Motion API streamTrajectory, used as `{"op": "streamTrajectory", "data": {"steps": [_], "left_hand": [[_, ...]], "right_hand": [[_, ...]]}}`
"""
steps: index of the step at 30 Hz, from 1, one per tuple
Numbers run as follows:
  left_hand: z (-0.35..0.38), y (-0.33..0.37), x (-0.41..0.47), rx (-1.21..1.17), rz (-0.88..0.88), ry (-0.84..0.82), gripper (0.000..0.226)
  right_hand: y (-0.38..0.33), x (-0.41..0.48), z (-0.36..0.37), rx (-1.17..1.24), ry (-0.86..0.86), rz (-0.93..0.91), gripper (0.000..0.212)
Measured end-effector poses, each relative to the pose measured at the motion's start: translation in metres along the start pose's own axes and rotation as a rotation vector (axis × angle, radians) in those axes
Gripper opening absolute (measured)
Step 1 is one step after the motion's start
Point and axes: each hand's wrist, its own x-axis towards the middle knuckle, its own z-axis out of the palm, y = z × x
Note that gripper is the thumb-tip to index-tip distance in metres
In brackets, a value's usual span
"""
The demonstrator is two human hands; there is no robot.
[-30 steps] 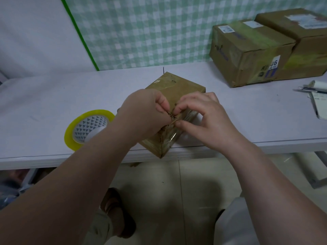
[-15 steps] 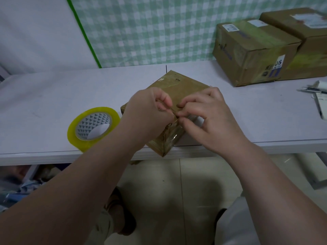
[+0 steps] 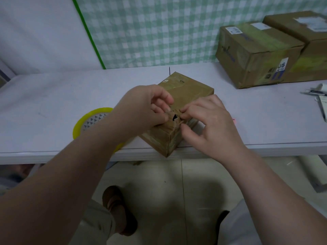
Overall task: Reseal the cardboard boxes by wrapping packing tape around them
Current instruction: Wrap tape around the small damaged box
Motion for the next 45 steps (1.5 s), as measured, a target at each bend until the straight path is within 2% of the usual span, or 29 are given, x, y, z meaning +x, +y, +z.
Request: {"op": "streamTrajectory", "data": {"steps": [3, 6, 8, 10, 13, 19, 30, 36, 45], "left_hand": [[0.009, -0.008, -0.005, 0.065, 0.069, 0.157, 0.032], [0.015, -0.014, -0.013, 0.274, 0.107, 0.34, 0.015], [0.02, -0.016, -0.018, 0.377, 0.145, 0.389, 0.006], [0.023, -0.022, -0.02, 0.388, 0.203, 0.41, 0.011], [0.024, -0.029, -0.021, 0.36, 0.217, 0.4, 0.018], [0.02, -0.026, -0.017, 0.311, 0.189, 0.35, 0.004], [0.014, -0.029, -0.012, 0.259, 0.223, 0.239, 0.01], [0.016, -0.03, -0.011, 0.226, 0.213, 0.214, 0.015], [0.015, -0.035, -0.01, 0.207, 0.253, 0.333, 0.017]], "right_hand": [[-0.002, 0.001, 0.001, 0.043, -0.003, 0.032, 0.016], [-0.002, 0.001, 0.003, 0.068, 0.005, 0.043, 0.017], [-0.002, 0.0, 0.003, 0.073, 0.006, 0.046, 0.018], [-0.002, -0.001, 0.003, 0.08, 0.008, 0.05, 0.02], [-0.001, -0.002, 0.004, 0.092, 0.01, 0.047, 0.021], [0.0, -0.002, 0.007, 0.113, 0.034, 0.025, 0.021], [0.0, -0.002, 0.009, 0.116, 0.065, 0.009, 0.02], [-0.003, -0.003, 0.012, 0.145, 0.062, 0.053, 0.031], [-0.003, -0.004, 0.014, 0.26, 0.091, 0.105, 0.024]]}}
